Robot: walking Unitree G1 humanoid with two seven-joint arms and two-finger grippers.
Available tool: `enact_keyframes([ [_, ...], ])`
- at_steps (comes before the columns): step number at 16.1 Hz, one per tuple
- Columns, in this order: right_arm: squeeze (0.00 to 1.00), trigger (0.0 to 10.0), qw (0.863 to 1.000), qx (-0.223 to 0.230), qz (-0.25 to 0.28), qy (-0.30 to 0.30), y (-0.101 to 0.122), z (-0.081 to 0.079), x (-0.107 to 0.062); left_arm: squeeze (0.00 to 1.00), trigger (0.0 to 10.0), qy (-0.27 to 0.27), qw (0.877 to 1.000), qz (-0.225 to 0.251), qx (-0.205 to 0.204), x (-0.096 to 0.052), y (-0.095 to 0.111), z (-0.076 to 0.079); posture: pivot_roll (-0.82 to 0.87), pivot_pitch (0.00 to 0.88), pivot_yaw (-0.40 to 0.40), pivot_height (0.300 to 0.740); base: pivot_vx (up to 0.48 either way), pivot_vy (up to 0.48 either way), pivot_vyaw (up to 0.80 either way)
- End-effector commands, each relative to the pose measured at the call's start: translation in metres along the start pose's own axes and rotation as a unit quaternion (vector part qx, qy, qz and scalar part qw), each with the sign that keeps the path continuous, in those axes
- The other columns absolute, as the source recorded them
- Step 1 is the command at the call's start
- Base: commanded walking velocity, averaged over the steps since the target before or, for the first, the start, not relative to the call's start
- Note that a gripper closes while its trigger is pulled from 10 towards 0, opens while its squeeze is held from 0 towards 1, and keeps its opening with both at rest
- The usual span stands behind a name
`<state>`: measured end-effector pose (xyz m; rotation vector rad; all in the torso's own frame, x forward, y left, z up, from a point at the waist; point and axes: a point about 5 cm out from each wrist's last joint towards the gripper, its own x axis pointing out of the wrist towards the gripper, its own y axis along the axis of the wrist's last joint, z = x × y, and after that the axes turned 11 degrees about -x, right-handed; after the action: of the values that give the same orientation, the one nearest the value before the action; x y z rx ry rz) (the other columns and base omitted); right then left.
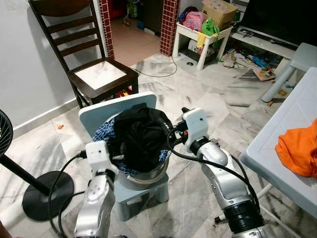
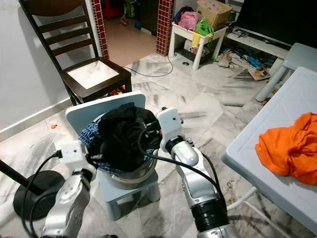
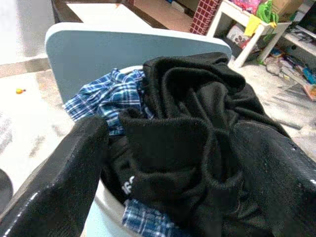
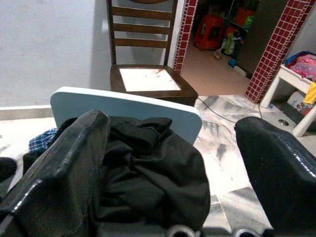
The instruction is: Hang hanger
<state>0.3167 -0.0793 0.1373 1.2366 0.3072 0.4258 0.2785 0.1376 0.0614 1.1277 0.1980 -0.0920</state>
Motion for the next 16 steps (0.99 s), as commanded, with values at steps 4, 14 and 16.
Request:
enact_keyframes([
  [4, 0.0, 10.0, 1.0, 0.001, -0.003, -0.005, 0.0, 0.003, -0.008, 0.0, 10.0, -0.02, 0.998, -0.052, -0.034, 0.013, -0.018, 0.022, -0.04, 0.082, -0.022, 0.74, 0.0, 0.0, 0.0],
  [14, 0.0, 10.0, 1.0, -0.001, -0.02, -0.016, -0.007, 0.007, -0.021, 0.0, 10.0, -0.064, 0.993, -0.083, -0.056, 0.008, -0.034, 0.047, -0.07, 0.095, 0.0, 0.74, 0.0, 0.0, 0.0],
  [16, 0.0, 10.0, 1.0, -0.004, -0.021, -0.017, -0.006, 0.01, -0.021, 0.0, 10.0, -0.066, 0.992, -0.096, -0.055, 0.009, -0.041, 0.046, -0.08, 0.098, 0.001, 0.74, 0.0, 0.0, 0.0],
])
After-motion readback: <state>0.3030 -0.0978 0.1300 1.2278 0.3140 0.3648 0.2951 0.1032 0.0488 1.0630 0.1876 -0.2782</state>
